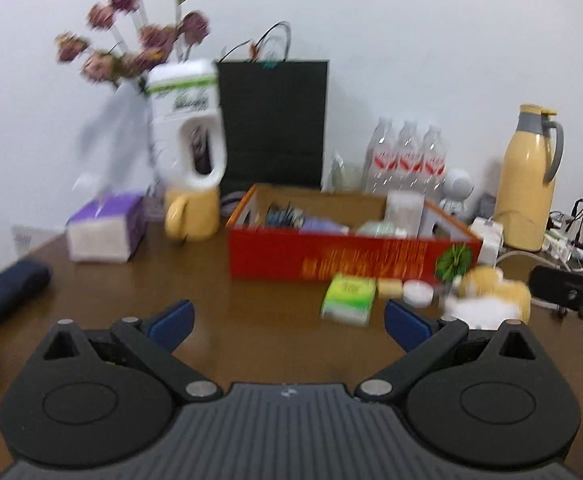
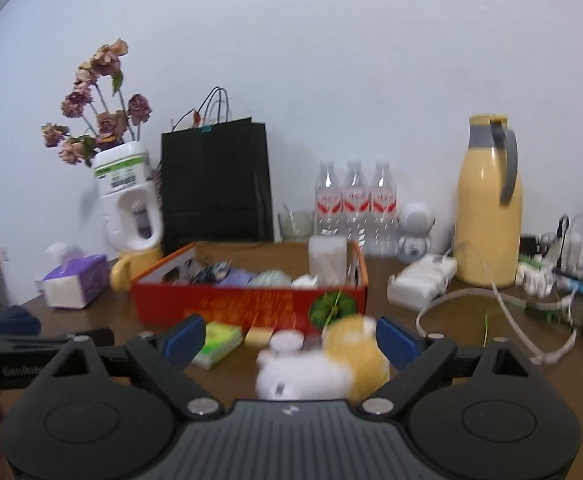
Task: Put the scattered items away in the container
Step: 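Grasp the green tissue pack with the left gripper while the right grasps the yellow soap bar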
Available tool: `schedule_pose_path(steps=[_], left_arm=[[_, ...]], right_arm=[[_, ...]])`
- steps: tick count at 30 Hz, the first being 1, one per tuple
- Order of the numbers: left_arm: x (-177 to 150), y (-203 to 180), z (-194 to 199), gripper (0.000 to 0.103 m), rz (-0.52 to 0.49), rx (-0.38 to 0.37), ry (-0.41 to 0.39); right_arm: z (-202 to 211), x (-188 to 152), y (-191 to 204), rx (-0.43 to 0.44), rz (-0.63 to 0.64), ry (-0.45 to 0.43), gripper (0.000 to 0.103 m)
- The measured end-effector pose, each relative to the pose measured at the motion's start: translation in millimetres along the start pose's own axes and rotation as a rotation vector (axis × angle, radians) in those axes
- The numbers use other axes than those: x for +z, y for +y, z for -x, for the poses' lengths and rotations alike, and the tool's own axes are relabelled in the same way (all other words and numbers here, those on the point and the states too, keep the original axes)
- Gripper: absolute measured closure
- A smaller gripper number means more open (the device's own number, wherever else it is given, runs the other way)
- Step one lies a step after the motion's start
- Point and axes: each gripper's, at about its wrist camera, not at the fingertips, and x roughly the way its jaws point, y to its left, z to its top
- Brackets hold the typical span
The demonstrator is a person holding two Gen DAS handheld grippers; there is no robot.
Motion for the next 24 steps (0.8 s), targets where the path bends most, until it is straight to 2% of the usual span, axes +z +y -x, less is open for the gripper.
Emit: schedule_pose_path(steps=[6, 10, 14, 18, 24], left_arm=[[-9.8, 7.1, 27.1, 0.000, -0.037, 0.005, -0.030], [-10.0, 2.0, 15.9, 0.000, -0.066, -0.039, 0.014], [-0.3, -10.5, -16.4, 0.000, -0.142, -0.097, 0.046], [13.7, -22.0, -58.0, 0.000, -0.214, -0.100, 0.071], [30.8, -32.6, -127.1, 0.000, -0.205, -0.167, 0.180]], right_arm=[[25.0, -14.7, -1.0, -0.021, 0.048, 0.002, 0.011], [24.9, -20.6, -6.9, -0.007, 0.018, 0.040, 0.011], [1.6, -8.9, -12.3, -0.012, 0.031, 0.065, 0.011], [-27.6, 9.0, -19.5, 0.001, 0.048, 0.079, 0.011], [-79.7, 26.1, -25.7, 0.039, 0.061, 0.147, 0.013]])
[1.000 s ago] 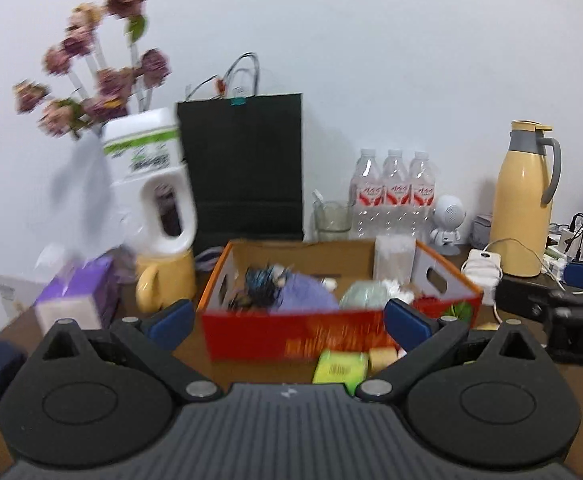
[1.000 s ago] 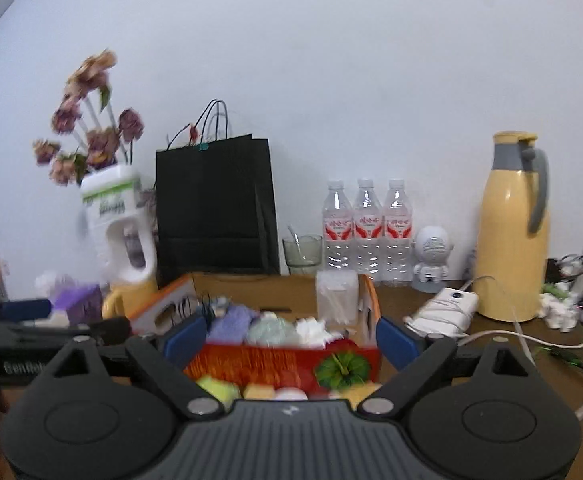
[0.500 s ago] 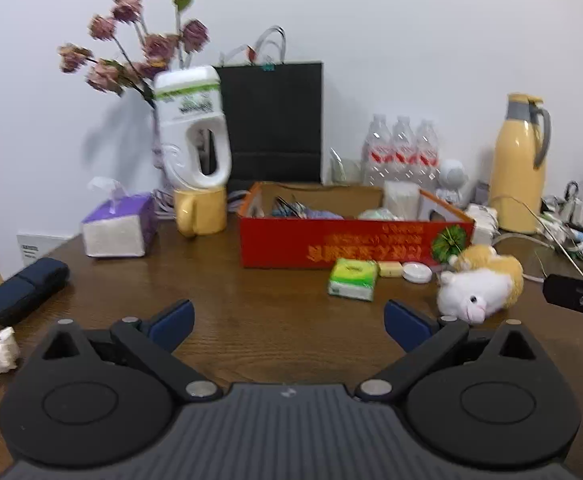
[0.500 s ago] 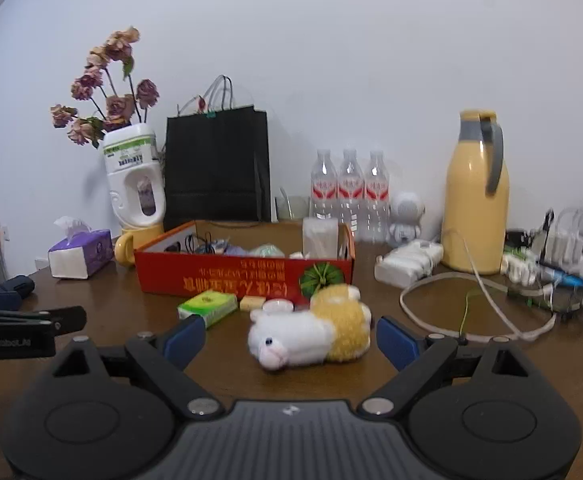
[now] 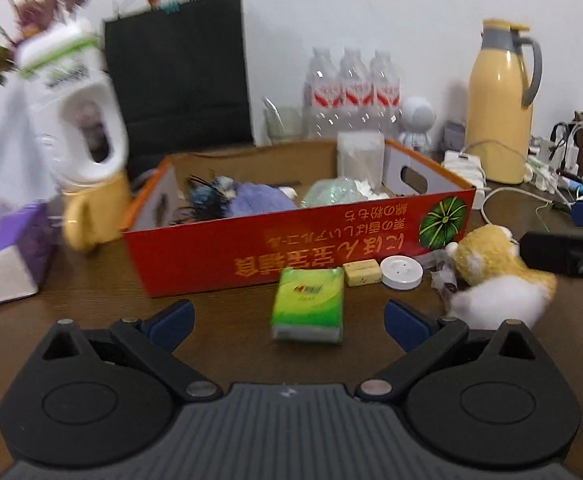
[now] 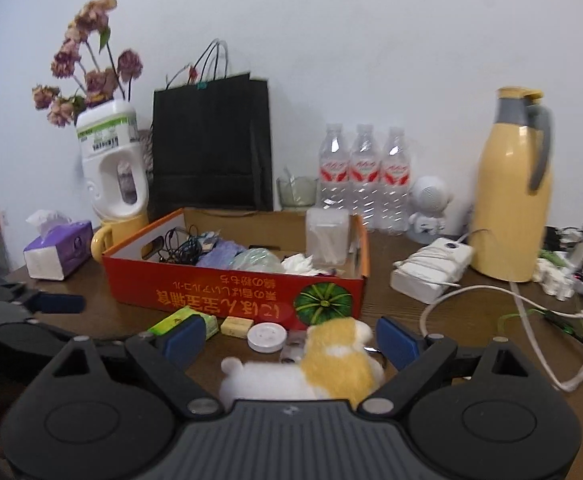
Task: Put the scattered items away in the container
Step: 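Grasp the green tissue pack with the left gripper while the right grasps the yellow soap bar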
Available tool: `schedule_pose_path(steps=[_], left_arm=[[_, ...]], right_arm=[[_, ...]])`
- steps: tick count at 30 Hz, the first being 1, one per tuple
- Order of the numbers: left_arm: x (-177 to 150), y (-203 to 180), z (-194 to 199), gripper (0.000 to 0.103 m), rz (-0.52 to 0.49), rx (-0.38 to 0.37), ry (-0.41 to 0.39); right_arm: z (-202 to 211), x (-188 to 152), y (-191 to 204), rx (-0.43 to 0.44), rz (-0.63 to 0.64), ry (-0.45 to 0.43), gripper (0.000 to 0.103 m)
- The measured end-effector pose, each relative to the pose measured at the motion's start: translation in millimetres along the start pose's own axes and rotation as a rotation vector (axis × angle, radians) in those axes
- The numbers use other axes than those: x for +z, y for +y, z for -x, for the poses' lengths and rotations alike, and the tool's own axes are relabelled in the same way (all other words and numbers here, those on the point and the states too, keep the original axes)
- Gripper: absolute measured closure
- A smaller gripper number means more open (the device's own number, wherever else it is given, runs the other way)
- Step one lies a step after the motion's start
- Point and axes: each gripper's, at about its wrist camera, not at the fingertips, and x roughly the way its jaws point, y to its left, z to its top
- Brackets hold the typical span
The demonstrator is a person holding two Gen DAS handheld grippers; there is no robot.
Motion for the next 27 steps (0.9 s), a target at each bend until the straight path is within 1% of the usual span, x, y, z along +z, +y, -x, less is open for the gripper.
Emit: schedule_pose_path(steps=[3, 4, 5, 6, 7, 8, 9, 10, 12, 15, 17, 19, 22, 25, 26, 27], left_arm=[[8.4, -3.7, -25.2, 0.000, -0.018, -0.028, 0.030], [10.0, -4.0, -33.3, 0.002, -0.023, -0.029, 0.038], [10.8, -3.9, -39.0, 0.005, -0.027, -0.032, 0.045], [11.4, -3.2, -45.0, 0.009, -0.031, -0.039, 0.060], [11.7, -1.0, -50.8, 0.023, -0.028, -0.046, 0.080], [12.2, 1.9, -54.4, 0.041, -0.020, -0.051, 0.093], [11.7, 6.8, -58.8, 0.047, -0.001, -0.066, 0.114], [10.9, 11.8, -60.3, 0.056, 0.020, -0.077, 0.126], [9.4, 22.2, -58.7, 0.057, 0.056, -0.078, 0.130], [4.7, 38.1, -48.5, 0.057, 0.087, -0.050, 0.114], [2.7, 49.9, -38.9, 0.057, 0.115, -0.021, 0.094], [2.4, 60.8, -31.0, 0.057, 0.156, -0.004, 0.078], [2.0, 73.8, -24.3, 0.057, 0.214, -0.004, 0.071], [-0.5, 78.1, -21.5, 0.057, 0.238, -0.012, 0.069], [-1.4, 77.6, -21.0, 0.057, 0.239, -0.012, 0.068], [-2.0, 77.7, -20.9, 0.057, 0.237, -0.013, 0.068]], right_arm=[[-32.6, 10.2, 3.4, 0.037, 0.032, 0.057, 0.016], [-42.2, 12.9, 4.4, 0.048, 0.039, 0.067, 0.017], [-52.3, 15.6, 5.5, 0.065, 0.045, 0.078, 0.021], [-62.1, 18.0, 6.5, 0.084, 0.050, 0.095, 0.027], [-70.9, 20.3, 6.7, 0.094, 0.047, 0.111, 0.030], [-80.9, 22.4, 7.0, 0.105, 0.040, 0.131, 0.033], [-88.4, 23.3, 7.6, 0.111, 0.035, 0.145, 0.036], [-95.0, 24.1, 9.7, 0.117, 0.030, 0.158, 0.037], [-108.3, 25.2, 15.2, 0.138, 0.034, 0.184, 0.041], [-125.7, 25.3, 29.9, 0.154, 0.065, 0.229, 0.042], [-137.9, 24.4, 37.8, 0.141, 0.083, 0.262, 0.043], [-148.7, 22.8, 44.3, 0.125, 0.095, 0.292, 0.047], [-157.2, 19.2, 53.6, 0.090, 0.114, 0.305, 0.050], [-160.1, 17.7, 64.2, 0.041, 0.159, 0.302, 0.050], [-160.8, 17.7, 67.0, 0.031, 0.164, 0.303, 0.052], [-160.7, 18.0, 68.7, 0.032, 0.162, 0.304, 0.062]])
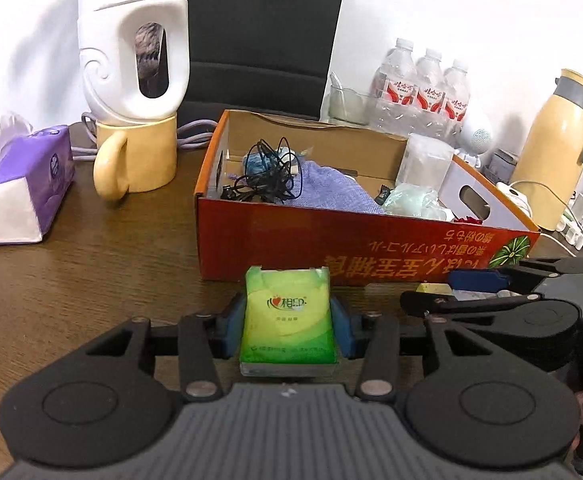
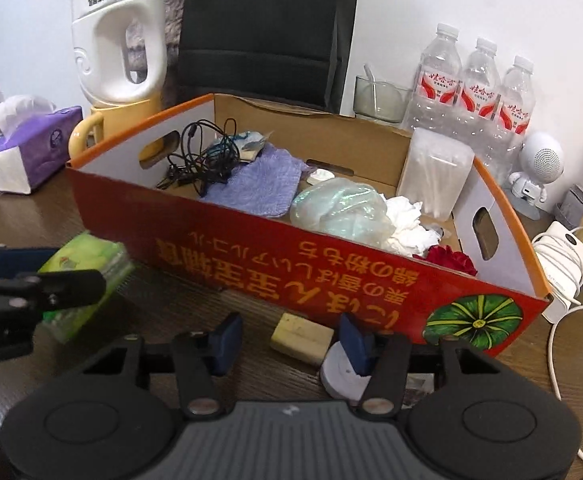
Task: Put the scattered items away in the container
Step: 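Grasp the green tissue pack with the left gripper while the right grasps the yellow soap bar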
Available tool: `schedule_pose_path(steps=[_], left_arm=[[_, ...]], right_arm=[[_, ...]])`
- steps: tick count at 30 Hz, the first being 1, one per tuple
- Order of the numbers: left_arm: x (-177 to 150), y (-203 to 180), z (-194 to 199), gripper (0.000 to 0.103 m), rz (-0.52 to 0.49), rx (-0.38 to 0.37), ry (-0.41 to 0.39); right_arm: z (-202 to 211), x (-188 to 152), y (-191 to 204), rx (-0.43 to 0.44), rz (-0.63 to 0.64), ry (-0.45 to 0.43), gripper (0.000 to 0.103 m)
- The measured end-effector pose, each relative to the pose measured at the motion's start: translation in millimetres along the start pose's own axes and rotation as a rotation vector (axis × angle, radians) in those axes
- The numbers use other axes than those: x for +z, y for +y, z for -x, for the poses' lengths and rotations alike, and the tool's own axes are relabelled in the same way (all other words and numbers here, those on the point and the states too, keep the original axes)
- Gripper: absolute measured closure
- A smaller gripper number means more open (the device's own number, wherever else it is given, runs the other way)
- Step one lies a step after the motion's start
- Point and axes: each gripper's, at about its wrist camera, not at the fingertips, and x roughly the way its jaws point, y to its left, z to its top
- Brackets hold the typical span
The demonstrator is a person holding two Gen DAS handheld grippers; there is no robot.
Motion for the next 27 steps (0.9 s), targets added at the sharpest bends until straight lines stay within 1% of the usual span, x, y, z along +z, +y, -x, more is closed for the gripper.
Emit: schedule_pose_path(steps=[1, 2, 3, 8, 9, 14, 17, 19, 22, 24, 27], left_arm=[[-1.4, -0.5, 0.3, 0.057, -0.005, -0.001, 0.002], [-2.5, -0.5, 0.4, 0.057, -0.010, -0.002, 0.003], [-3.3, -0.4, 0.6, 0.057, -0.014, -0.001, 0.000], [-3.6, 0.9, 4.7, 0.057, -0.023, 0.021, -0.020], [-2.6, 1.7, 4.3, 0.057, -0.022, 0.022, -0.021], [-5.2, -1.9, 2.9, 0.057, -0.055, 0.062, -0.045], [-5.7, -4.4, 10.6, 0.057, -0.062, 0.075, -0.087], [-9.2, -5.7, 22.5, 0.057, -0.055, 0.095, -0.110], [-22.2, -12.1, 45.3, 0.057, -0.026, 0.123, -0.143], [-33.2, -21.8, 61.2, 0.057, -0.015, 0.162, -0.180], [-44.7, -39.0, 84.7, 0.057, -0.051, 0.186, -0.248]], right_arm=[[0.0, 0.4, 2.4, 0.001, 0.001, 0.003, 0.064], [0.4, 0.1, 4.4, -0.014, 0.008, 0.001, 0.070], [0.7, -0.7, 6.2, -0.030, 0.020, -0.001, 0.071], [4.2, -6.0, 8.8, -0.040, 0.027, -0.002, 0.072], [4.1, -5.6, 7.5, -0.037, 0.011, -0.001, 0.072], [-2.7, -0.7, -7.5, 0.020, -0.089, 0.009, 0.074], [1.7, -3.6, -9.8, 0.049, -0.132, -0.007, 0.074], [21.5, -8.2, -6.4, 0.083, -0.147, -0.052, 0.074], [65.7, -19.7, 5.8, 0.048, -0.098, -0.181, 0.074], [94.4, -31.9, 12.0, 0.025, -0.083, -0.270, 0.074], [126.4, -51.9, 17.3, 0.008, -0.094, -0.353, 0.074]])
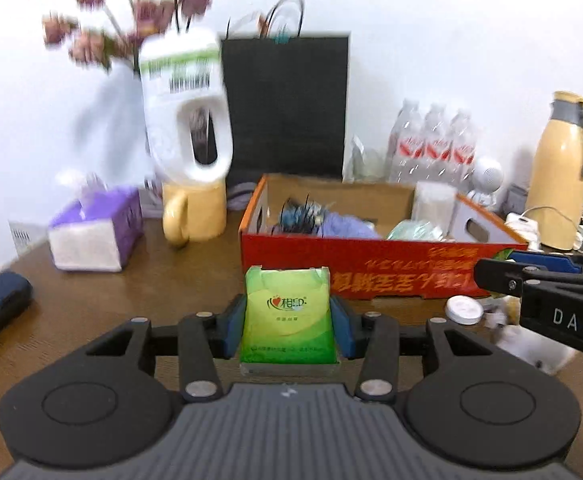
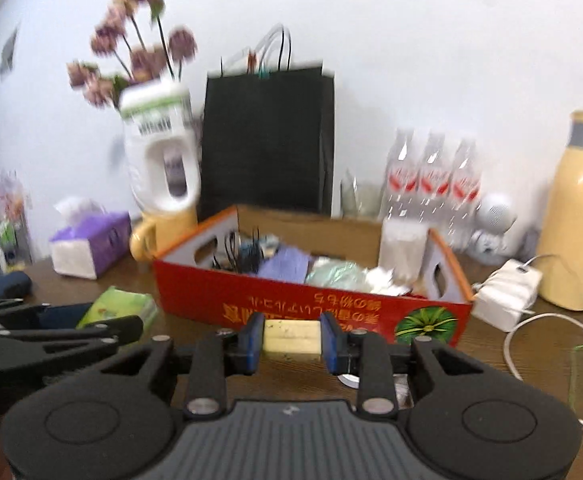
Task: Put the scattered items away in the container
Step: 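Grasp the green tissue pack with the left gripper while the right grasps the yellow soap bar, then carry the tissue pack and soap bar over the box and lower them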
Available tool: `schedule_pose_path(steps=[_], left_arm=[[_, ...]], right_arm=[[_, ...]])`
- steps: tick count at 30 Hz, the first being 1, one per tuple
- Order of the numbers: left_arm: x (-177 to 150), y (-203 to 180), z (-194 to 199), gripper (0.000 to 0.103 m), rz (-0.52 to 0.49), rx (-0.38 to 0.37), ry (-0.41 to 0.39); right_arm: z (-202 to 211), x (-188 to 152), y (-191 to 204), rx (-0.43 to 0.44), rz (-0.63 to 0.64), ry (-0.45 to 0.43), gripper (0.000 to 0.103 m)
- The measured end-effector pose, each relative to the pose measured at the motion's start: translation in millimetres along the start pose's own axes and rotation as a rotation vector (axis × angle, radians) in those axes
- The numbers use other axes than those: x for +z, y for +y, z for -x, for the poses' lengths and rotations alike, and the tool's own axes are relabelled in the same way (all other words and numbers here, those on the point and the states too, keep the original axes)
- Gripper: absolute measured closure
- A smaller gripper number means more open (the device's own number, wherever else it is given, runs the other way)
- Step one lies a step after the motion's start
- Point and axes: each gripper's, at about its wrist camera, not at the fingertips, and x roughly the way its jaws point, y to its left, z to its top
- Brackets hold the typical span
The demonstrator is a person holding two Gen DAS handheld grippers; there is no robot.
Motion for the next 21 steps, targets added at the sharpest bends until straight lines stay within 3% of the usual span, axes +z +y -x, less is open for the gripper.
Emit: schedule_pose_path(steps=[7, 15, 21], left_arm=[[-11.5, -23.3, 62.4, 0.057, -0.055, -0.012, -0.119], [-28.2, -32.4, 105.3, 0.057, -0.054, -0.029, -0.172], [-37.4, -31.8, 123.6, 0.057, -0.057, -0.029, -0.199]], right_arm=[[62.4, -29.4, 6.1, 0.001, -0.053, -0.091, 0.074], [118.2, -54.5, 10.6, 0.005, -0.091, -0.167, 0.074], [136.3, -65.9, 10.1, -0.006, -0.103, -0.190, 0.074]])
